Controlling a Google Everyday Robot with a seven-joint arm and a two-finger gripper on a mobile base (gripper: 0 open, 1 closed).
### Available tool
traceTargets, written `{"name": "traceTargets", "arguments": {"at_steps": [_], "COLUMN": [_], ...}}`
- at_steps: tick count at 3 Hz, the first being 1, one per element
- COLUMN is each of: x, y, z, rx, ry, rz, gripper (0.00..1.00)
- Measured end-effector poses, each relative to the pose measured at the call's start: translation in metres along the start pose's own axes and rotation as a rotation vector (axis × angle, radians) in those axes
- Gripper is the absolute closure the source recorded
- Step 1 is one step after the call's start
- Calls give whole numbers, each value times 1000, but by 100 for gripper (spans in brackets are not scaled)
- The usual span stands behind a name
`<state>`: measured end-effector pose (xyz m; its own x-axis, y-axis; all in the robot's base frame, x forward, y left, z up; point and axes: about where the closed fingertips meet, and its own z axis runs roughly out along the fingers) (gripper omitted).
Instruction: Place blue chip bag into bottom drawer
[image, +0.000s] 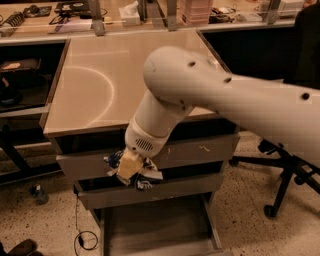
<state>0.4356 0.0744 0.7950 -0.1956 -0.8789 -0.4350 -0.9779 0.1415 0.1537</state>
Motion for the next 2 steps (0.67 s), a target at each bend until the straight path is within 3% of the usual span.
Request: {"name": "traceTargets", "arguments": {"at_steps": [2], "x": [82], "y": [12], "z": [117], "rx": [-139], "ry": [-53], "rz": [166], "gripper": [100]}}
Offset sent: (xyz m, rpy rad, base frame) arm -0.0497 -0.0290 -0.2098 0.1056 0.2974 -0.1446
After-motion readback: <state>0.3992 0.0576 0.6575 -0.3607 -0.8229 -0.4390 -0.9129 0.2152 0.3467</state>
